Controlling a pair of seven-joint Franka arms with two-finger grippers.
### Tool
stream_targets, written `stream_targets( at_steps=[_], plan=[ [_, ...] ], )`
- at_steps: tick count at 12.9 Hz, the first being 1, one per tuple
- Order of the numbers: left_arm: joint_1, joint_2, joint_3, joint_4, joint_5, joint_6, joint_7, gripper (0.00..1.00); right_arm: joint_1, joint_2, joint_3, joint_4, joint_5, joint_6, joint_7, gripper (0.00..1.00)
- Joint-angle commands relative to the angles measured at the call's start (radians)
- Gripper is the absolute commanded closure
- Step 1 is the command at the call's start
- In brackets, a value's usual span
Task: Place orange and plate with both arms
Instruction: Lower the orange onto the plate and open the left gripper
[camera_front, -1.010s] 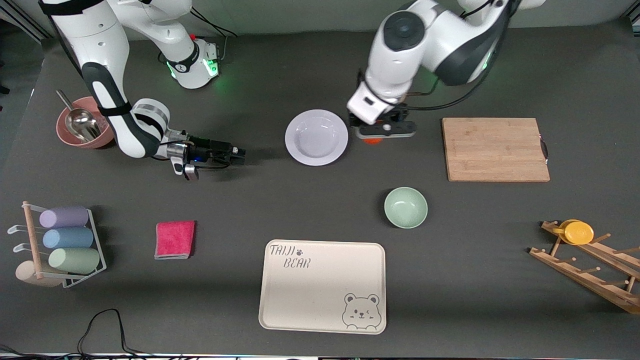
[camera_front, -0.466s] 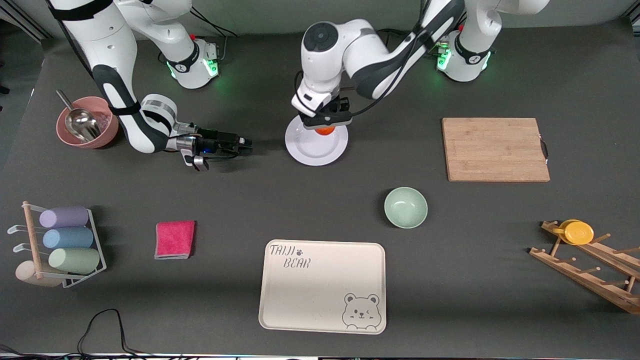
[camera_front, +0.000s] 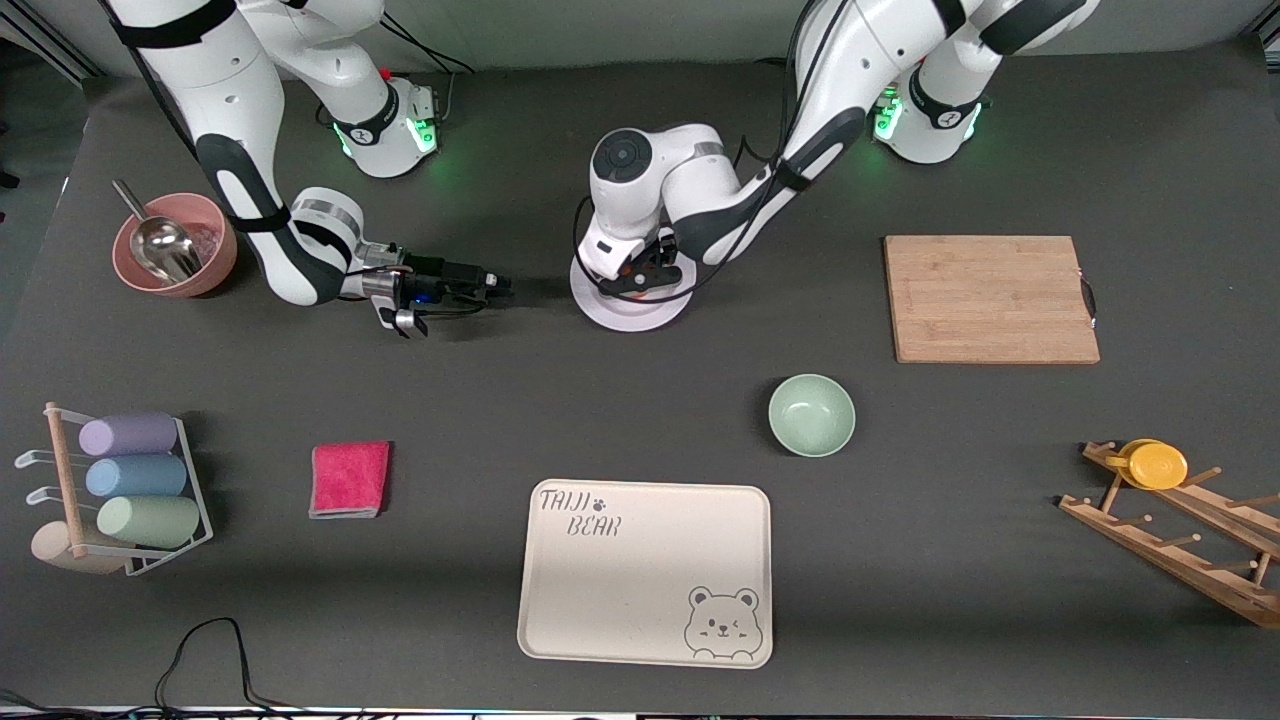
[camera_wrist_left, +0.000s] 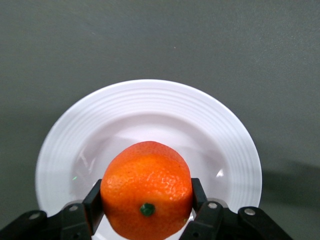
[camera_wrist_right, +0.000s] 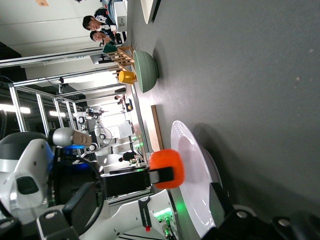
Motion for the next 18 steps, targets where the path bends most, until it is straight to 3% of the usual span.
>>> stream_targets(
  at_steps=[1, 4, 6, 9, 12, 16, 18],
  plan=[
    [-0.064, 0.015, 0.063, -0.015, 0.039, 0.075, -0.03, 0.63, 0.043, 0.026, -0.006, -0.002, 0.065, -0.013, -0.028, 0.0],
    [-0.089, 0.016, 0.081, -0.029, 0.039, 0.073, -0.03, 0.6, 0.054, 0.028, -0.006, -0.004, 0.071, -0.013, -0.028, 0.0],
    [-0.092, 0.016, 0.081, -0.038, 0.04, 0.066, -0.027, 0.13, 0.054, 0.028, -0.006, -0.008, 0.073, -0.013, -0.026, 0.0],
    [-0.105, 0.006, 0.079, -0.035, 0.04, 0.011, -0.021, 0.0, 0.075, 0.029, -0.006, -0.015, 0.102, -0.008, -0.029, 0.0],
    [-0.049, -0.095, 0.062, -0.031, 0.022, -0.087, 0.031, 0.0, 0.122, 0.046, -0.007, -0.007, 0.142, -0.008, -0.045, 0.0],
    [0.142, -0.241, -0.105, 0.015, -0.055, -0.294, 0.085, 0.0, 0.176, 0.098, -0.006, 0.018, 0.174, -0.008, -0.147, 0.0],
    [0.274, -0.304, -0.185, 0.092, -0.114, -0.441, 0.19, 0.0, 0.198, 0.123, -0.007, 0.025, 0.177, -0.011, -0.216, 0.0]
  ],
)
